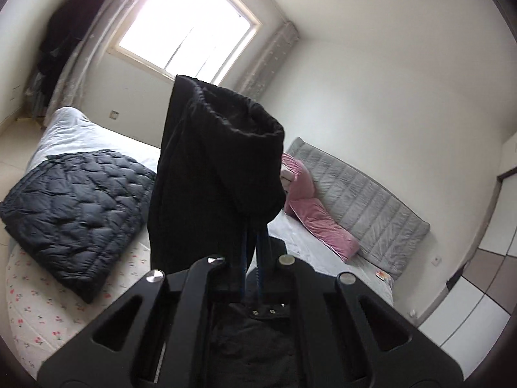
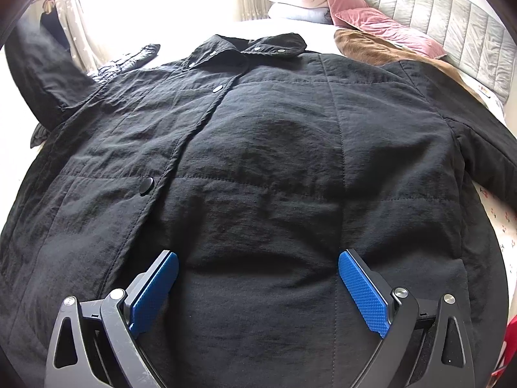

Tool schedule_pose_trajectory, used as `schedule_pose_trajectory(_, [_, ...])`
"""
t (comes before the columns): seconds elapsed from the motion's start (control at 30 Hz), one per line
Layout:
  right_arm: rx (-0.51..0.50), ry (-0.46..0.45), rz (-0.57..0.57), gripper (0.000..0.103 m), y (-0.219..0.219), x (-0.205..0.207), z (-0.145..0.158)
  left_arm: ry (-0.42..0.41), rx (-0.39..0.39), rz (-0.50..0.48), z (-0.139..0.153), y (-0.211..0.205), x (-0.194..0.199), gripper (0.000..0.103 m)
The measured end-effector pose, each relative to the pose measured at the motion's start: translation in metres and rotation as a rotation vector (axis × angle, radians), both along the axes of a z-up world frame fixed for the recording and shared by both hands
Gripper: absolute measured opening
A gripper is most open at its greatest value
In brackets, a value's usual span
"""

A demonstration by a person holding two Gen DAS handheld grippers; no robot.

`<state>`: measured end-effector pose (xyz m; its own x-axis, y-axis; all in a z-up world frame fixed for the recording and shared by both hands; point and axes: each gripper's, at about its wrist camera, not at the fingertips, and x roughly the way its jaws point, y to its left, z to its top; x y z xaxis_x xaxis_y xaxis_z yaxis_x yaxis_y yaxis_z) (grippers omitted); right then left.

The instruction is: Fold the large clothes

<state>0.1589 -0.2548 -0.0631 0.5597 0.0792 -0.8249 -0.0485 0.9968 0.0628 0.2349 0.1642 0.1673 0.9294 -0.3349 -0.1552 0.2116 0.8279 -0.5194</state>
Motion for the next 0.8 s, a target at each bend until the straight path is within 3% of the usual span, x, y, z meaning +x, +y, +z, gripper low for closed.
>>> schedule_pose_trajectory(0.17, [0.021, -0.004, -0.015, 0.1, -0.005, 0.0, 0.001, 0.051, 0.116, -0.19, -0.005, -0.086, 0.015, 0.006])
schedule_pose_trajectory(0.23, [0.029, -0.005, -0.017, 0.1, -0.007, 0.0, 0.0, 0.128, 0.173, -0.33, -0.018, -0.117, 0.028, 0.008])
schedule_pose_trajectory(0.3, [0.037, -0.008, -0.017, 0.1, -0.007, -0.001, 0.001, 0.197, 0.218, -0.416, -0.03, -0.137, 0.033, 0.014])
schedule_pose_trajectory(0.33, [0.042, -0.009, -0.018, 0.1, -0.008, -0.001, 0.001, 0.194, 0.221, -0.426, -0.034, -0.138, 0.031, 0.027])
schedule_pose_trajectory(0.37, [0.047, -0.009, -0.018, 0.1, -0.008, -0.001, 0.001, 0.167, 0.204, -0.43, -0.035, -0.134, 0.027, 0.043])
schedule_pose_trajectory(0.43, [0.058, -0.011, -0.021, 0.1, -0.01, -0.002, 0.003, 0.126, 0.178, -0.393, -0.036, -0.119, 0.02, 0.054])
schedule_pose_trajectory(0.53, [0.082, -0.013, -0.032, 0.1, -0.012, -0.003, 0.005, 0.178, 0.207, -0.323, -0.048, -0.098, 0.026, 0.054])
schedule_pose_trajectory(0.6, [0.102, -0.01, -0.036, 0.1, -0.013, -0.004, 0.007, 0.237, 0.27, -0.262, -0.067, -0.087, 0.03, 0.054])
schedule_pose_trajectory(0.73, [0.204, 0.013, -0.018, 0.1, -0.014, -0.013, 0.025, 0.333, 0.381, -0.223, -0.122, -0.069, 0.04, 0.037])
schedule_pose_trajectory(0.8, [0.298, 0.052, -0.028, 0.1, -0.018, -0.006, 0.037, 0.376, 0.392, -0.236, -0.153, -0.067, 0.045, 0.032])
